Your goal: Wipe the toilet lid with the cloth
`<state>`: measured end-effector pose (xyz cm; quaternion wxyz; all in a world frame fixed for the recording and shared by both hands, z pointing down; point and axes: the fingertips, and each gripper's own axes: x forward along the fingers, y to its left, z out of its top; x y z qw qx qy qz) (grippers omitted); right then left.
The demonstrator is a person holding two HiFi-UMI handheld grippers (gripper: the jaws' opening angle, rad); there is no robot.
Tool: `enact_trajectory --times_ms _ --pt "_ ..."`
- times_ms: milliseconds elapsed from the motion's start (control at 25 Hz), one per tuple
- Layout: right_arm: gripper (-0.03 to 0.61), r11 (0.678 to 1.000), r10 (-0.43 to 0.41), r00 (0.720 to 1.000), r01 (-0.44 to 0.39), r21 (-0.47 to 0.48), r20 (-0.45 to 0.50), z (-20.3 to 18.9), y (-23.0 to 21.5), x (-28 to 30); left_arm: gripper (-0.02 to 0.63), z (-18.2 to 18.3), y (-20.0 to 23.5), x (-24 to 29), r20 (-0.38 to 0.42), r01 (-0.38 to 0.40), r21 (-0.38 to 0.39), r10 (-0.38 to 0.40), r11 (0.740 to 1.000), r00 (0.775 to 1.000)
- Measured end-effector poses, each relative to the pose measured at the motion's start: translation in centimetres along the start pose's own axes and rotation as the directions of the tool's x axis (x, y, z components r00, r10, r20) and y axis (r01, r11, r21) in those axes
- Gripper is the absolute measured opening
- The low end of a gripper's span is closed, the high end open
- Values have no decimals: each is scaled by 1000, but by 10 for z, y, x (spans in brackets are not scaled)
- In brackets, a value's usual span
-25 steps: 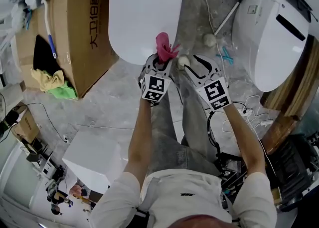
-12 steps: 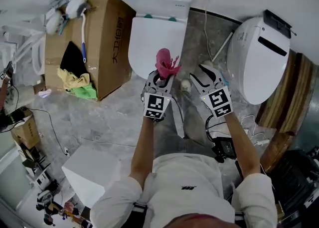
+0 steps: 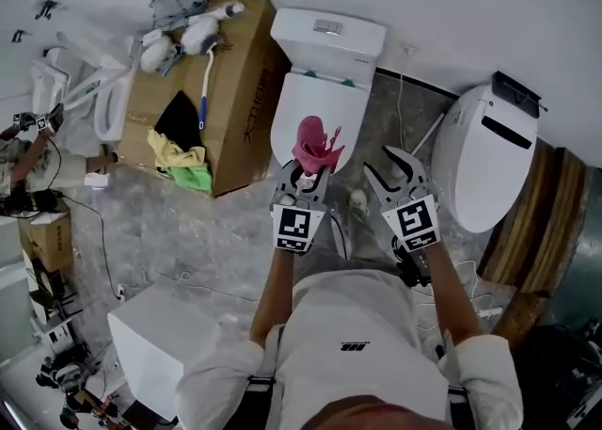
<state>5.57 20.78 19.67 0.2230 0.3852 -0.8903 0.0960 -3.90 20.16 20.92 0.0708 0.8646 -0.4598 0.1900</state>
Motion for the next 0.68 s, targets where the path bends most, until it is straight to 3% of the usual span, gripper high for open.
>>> enact_trajectory --times_ms 280,680 --pt "198 999 31 993 -32 8 111 50 13 -24 109 38 -3 -31 38 -58 17 57 998 998" --pt "198 998 43 988 -48 30 148 65 13 -54 109 69 -29 -60 74 -139 -8 139 990 987"
